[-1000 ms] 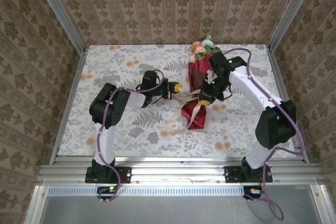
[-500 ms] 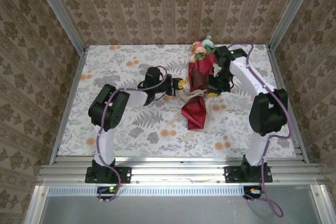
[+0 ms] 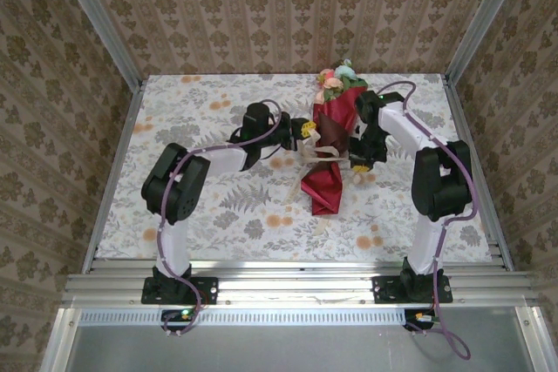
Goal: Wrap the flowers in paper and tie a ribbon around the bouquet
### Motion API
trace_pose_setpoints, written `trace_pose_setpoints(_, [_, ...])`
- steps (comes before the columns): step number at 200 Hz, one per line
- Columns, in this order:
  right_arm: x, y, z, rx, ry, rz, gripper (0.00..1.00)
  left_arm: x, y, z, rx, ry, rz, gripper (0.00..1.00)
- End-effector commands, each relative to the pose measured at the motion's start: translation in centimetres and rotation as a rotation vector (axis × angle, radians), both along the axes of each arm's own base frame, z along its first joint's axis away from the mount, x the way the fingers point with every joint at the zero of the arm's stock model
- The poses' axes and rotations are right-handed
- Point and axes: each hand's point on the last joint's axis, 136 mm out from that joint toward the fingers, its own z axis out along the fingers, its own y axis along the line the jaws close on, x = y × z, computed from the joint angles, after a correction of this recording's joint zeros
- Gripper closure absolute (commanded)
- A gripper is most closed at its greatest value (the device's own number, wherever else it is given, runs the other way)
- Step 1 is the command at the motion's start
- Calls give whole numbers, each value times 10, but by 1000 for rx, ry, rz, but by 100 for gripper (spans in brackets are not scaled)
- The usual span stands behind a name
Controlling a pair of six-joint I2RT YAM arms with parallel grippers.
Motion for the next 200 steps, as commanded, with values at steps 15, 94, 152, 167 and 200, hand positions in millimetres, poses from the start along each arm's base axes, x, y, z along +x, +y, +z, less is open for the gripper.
trace_pose_setpoints(15, [16,0,10,15,-84,-44,74,-7,-9,37,-44,-30,-1,100])
trace_pose_setpoints(94, [26,4,55,92,-231,-392,65,-16,-11,45,-50,-30,11,100])
trace_pose_setpoints(152, [41,42,57,237,-212,-806,70,-25,-9,46,-48,-30,17,100])
trace_pose_setpoints(167, [45,57,52,250,-181,-886,69,-26,-8,44,-49,-26,20,100])
trace_pose_setpoints(200, [48,82,30,257,-68,-1040,67,-28,-6,42,-49,-22,24,100])
